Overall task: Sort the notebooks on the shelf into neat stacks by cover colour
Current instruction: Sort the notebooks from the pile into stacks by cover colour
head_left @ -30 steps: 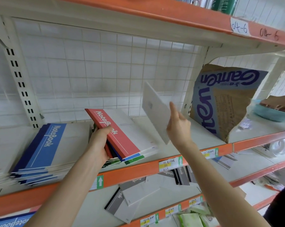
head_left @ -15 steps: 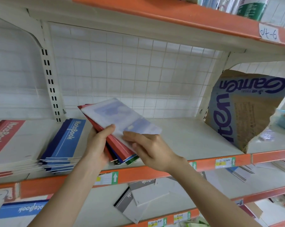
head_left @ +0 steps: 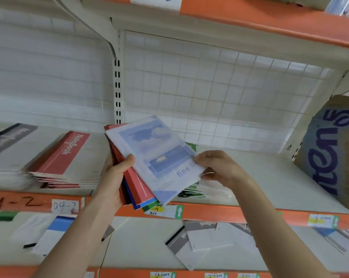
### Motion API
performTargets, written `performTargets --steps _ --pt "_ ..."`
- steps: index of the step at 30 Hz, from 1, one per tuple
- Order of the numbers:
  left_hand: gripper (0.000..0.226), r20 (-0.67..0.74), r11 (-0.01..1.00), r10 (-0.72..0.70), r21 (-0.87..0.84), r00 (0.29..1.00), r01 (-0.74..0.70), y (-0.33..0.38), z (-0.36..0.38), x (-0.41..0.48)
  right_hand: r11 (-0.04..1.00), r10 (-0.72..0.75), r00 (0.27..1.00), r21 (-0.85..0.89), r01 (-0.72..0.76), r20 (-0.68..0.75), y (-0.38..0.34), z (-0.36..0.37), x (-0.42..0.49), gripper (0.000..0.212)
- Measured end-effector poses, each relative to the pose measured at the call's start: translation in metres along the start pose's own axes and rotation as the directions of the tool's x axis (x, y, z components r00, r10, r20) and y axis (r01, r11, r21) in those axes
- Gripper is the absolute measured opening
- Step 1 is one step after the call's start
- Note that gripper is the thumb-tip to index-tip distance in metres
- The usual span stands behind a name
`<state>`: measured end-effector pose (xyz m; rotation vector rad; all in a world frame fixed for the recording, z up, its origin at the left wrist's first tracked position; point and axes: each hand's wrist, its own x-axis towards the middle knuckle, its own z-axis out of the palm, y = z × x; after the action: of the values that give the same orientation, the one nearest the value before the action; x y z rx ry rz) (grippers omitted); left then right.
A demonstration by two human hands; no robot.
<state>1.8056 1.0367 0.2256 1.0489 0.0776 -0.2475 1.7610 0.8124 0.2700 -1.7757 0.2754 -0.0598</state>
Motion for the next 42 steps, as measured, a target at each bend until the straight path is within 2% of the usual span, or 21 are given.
performTargets --steps 4,7,9,13,16,18,22,26,32,38,42 --pt "0.039 -0.058 0.998 0.053 -0.020 0.997 -0.055 0.017 -0.028 -0.004 0.999 0.002 1.000 0.032 -0.002 0.008 -0.012 0.037 0.009 0.029" --pt "0.038 -0.099 0.995 0.091 -0.020 0.991 -0.093 0.032 -0.049 -0.009 0.998 -0.037 0.997 0.043 0.040 -0.063 -0.019 0.065 0.017 0.026" --pt "0.037 -0.106 0.993 0.117 -0.012 0.987 -0.119 0.044 -0.066 -0.013 0.997 -0.035 0.998 0.068 0.039 -0.059 -0.025 0.082 0.021 0.025" --pt "0.029 -0.164 0.988 0.151 0.032 0.975 -0.148 0.073 -0.108 -0.017 0.986 0.030 0.992 0.160 -0.050 0.126 -0.035 0.122 0.023 0.027" --pt "0.025 -0.167 0.988 0.147 0.063 0.975 -0.138 0.098 -0.142 -0.018 0.986 0.072 0.957 0.125 -0.111 0.279 -0.045 0.162 0.023 0.022" --pt "0.022 -0.173 0.988 0.146 0.079 0.974 -0.134 0.115 -0.166 -0.019 0.989 0.069 0.947 0.101 -0.106 0.314 -0.049 0.192 0.026 0.020" --pt "0.028 -0.170 0.985 0.144 0.118 0.975 -0.125 0.145 -0.214 -0.018 0.994 0.018 0.963 0.103 -0.048 0.271 -0.055 0.249 0.028 0.021" --pt "0.034 -0.205 0.987 0.087 0.150 0.975 -0.057 0.169 -0.254 -0.013 0.995 0.012 0.981 0.099 -0.032 0.192 -0.064 0.288 0.029 0.022" --pt "0.024 -0.227 0.989 0.079 0.137 0.971 -0.049 0.185 -0.284 -0.007 0.996 0.007 0.999 0.086 -0.010 0.039 -0.077 0.315 0.039 0.021" --pt "0.030 -0.246 0.991 0.080 0.122 0.966 -0.051 0.187 -0.294 0.005 0.998 -0.026 0.999 0.057 0.024 0.036 -0.090 0.328 0.058 0.023" --pt "0.027 -0.329 0.994 0.046 0.107 0.943 -0.011 0.194 -0.311 0.011 0.994 -0.003 1.000 0.113 0.000 0.030 -0.096 0.338 0.072 0.021"
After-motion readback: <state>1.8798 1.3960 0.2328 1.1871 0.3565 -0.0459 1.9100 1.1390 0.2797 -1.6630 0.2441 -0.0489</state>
